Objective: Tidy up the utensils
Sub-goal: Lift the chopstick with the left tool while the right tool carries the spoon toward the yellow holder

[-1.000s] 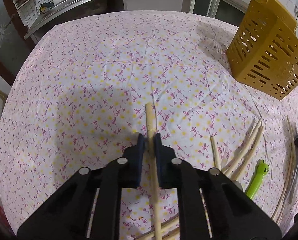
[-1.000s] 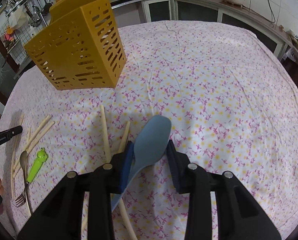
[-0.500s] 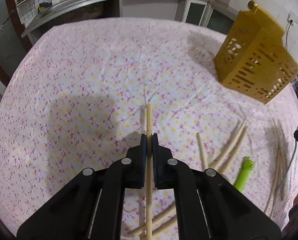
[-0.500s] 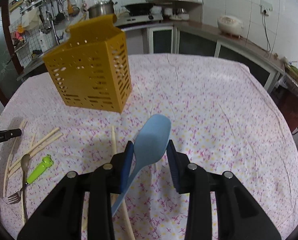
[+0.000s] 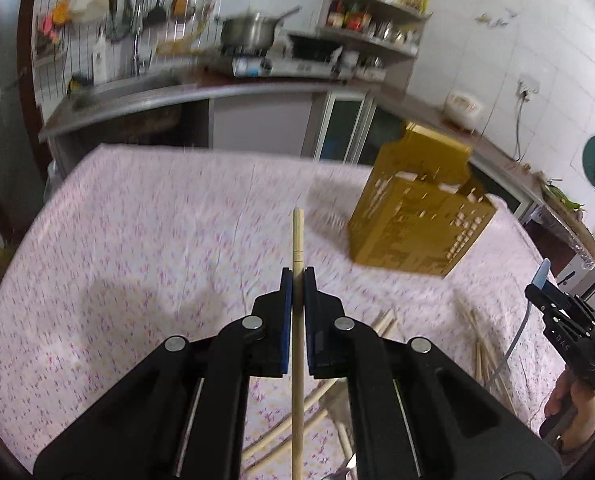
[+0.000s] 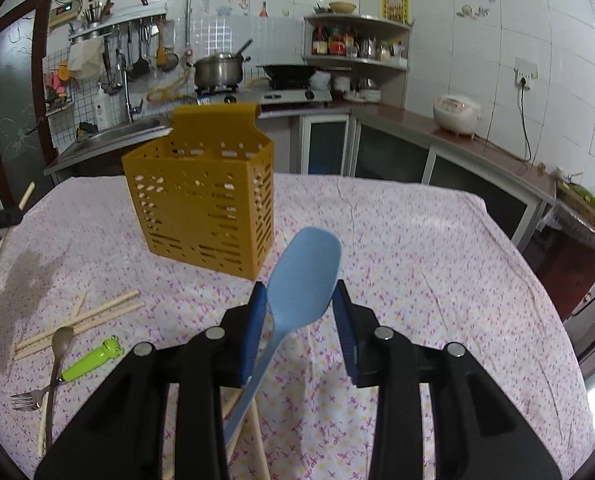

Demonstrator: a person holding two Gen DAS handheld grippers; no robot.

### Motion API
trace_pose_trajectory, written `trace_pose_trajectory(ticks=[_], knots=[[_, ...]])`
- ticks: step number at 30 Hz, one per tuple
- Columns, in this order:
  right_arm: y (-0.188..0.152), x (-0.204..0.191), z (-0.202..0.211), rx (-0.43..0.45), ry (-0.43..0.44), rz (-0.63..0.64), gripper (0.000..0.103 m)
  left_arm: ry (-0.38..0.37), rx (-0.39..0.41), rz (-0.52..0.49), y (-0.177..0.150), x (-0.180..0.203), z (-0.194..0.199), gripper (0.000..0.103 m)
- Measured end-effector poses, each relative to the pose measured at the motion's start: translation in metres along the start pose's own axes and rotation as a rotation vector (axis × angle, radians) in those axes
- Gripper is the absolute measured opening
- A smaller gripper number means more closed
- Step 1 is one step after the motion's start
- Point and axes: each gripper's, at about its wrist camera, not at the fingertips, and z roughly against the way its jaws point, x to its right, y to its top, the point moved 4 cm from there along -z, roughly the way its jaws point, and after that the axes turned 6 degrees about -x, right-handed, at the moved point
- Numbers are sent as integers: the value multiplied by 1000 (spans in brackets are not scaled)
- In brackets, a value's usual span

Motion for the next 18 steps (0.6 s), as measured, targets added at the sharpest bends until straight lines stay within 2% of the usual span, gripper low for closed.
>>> trace_pose_trajectory(ticks=[5,18], knots=[[3,-2,7,23,-2,8,35,-28,56,-31,0,13,8,4],[6,-7,12,42,2,23,35,-48,45,-9,1,13,10,4]])
